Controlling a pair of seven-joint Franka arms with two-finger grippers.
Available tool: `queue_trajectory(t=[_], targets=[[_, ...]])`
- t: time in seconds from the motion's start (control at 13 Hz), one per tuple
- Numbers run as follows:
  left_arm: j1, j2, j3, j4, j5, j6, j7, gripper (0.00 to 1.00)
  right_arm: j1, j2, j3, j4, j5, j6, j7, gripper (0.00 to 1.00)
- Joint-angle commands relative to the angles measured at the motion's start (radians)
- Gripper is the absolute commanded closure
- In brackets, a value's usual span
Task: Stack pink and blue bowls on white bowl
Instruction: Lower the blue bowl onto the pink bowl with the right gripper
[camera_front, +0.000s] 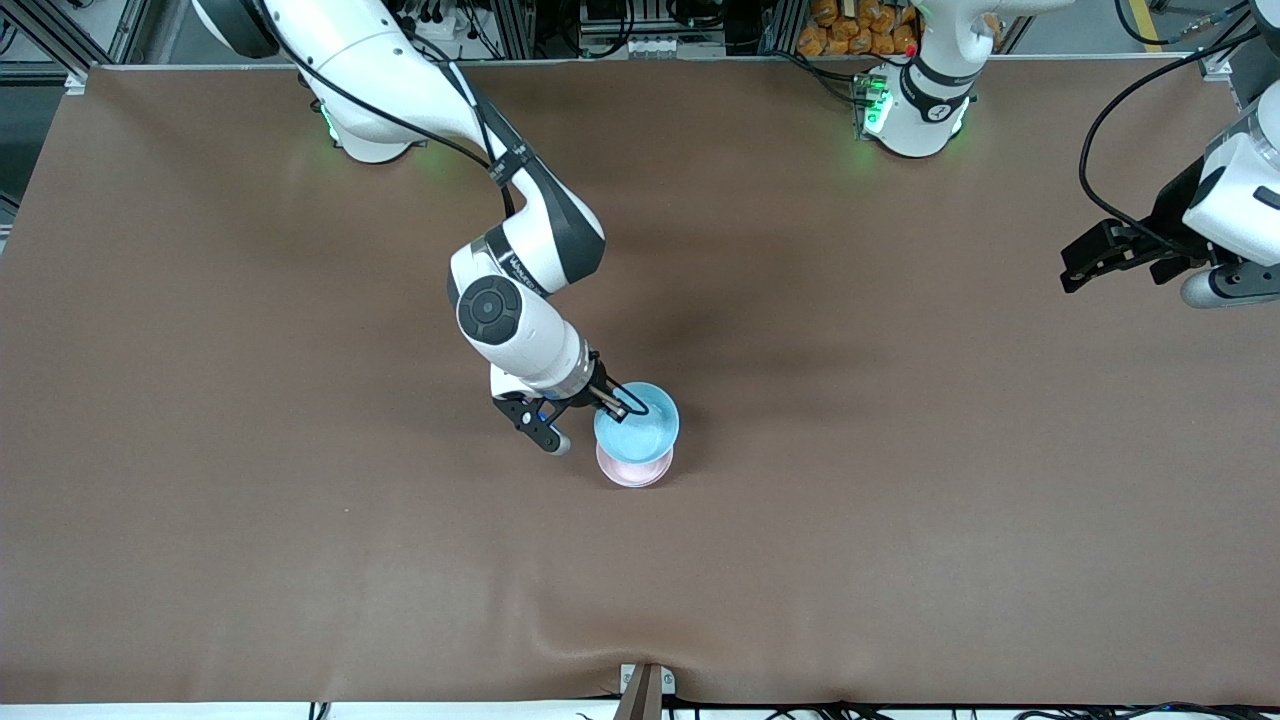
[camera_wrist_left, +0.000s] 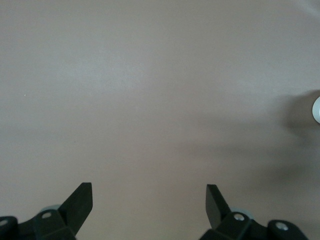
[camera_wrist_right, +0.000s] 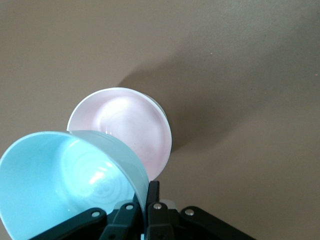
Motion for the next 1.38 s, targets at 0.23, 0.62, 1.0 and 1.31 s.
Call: queue_trajectory(t=[0.23, 0.62, 1.0, 1.31], targets=[[0.018, -0.024, -0.014, -0.012, 0.004, -0.003, 0.035, 0.0, 0.009, 0.055, -0.011, 0.028, -0.025, 0.052, 0.026, 0.96], [0.019, -0.019, -0.012, -0.003, 0.004, 0.006, 0.052, 0.0, 0.008, 0.075, -0.011, 0.028, -0.053, 0.077, 0.027, 0.95], [0.023, -0.019, -0.009, 0.017, 0.007, 0.011, 0.056, 0.0, 0.011, 0.079, -0.011, 0.03, -0.05, 0.097, 0.029, 0.89], [0.023, -0.018, -0.007, 0.02, 0.001, 0.008, 0.092, 0.0, 0.012, 0.088, -0.011, 0.033, -0.05, 0.103, 0.036, 0.82]])
